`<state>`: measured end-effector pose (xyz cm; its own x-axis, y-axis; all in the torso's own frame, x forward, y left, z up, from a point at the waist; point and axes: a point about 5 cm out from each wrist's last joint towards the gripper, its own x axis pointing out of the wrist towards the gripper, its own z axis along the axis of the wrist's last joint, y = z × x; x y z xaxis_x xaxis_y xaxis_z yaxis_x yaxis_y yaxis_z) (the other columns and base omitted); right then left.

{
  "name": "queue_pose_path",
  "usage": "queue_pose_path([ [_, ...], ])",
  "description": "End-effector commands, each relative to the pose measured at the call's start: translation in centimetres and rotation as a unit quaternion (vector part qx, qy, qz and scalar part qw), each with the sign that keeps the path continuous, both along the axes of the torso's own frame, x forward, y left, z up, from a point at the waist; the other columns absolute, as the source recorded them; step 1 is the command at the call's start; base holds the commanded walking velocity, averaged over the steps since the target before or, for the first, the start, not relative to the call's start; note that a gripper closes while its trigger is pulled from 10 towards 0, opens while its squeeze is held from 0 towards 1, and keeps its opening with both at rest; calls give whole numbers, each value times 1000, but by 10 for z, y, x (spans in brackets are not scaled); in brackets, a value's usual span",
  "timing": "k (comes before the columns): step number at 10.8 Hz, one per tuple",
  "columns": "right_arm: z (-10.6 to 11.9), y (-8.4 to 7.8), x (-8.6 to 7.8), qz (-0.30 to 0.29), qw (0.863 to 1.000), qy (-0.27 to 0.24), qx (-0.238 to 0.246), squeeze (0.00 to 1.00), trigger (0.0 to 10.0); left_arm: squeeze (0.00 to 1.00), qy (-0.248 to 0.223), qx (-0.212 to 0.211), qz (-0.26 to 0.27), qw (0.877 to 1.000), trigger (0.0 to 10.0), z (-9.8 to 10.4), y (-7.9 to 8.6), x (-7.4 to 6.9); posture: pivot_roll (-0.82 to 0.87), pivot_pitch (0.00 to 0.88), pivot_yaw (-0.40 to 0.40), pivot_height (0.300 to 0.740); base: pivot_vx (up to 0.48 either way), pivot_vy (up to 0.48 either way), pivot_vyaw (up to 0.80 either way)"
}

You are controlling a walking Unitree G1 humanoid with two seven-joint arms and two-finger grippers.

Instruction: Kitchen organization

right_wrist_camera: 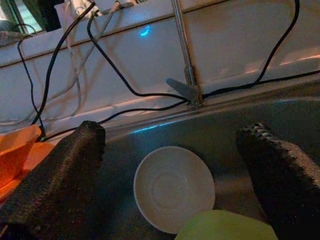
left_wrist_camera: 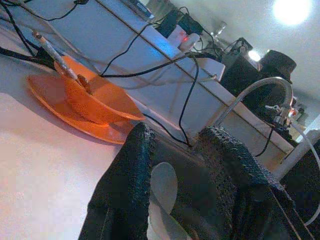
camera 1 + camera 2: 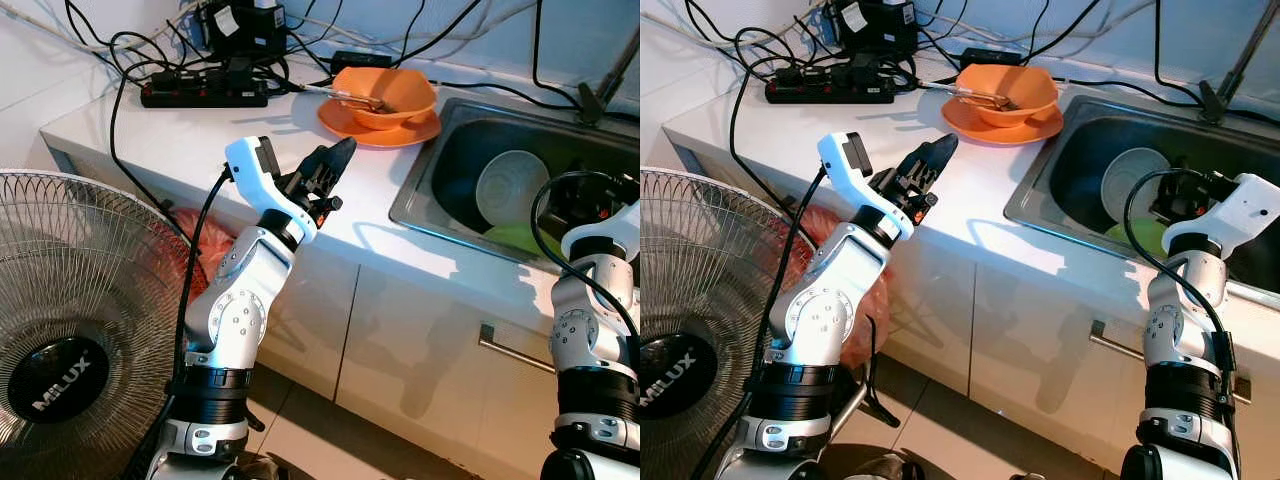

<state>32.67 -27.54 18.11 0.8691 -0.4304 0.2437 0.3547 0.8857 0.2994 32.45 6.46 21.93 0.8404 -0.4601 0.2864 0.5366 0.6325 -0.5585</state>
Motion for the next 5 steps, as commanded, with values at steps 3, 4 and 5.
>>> queue_pose_path([
  [3,5,-1,0,-1,1000,-10,-3,1000,10000,0,-5,4,0,1000,10000,2,0,-1,36,187,19,740,0,0,0],
  [4,5,-1,0,-1,1000,-10,-3,1000,10000,0,-5,4,0,1000,10000,2,0,-1,36,187,19,740,0,0,0],
  [5,5,-1,0,-1,1000,-10,-4,1000,10000,0,-5,4,0,1000,10000,2,0,-1,36,0,0,740,0,0,0],
])
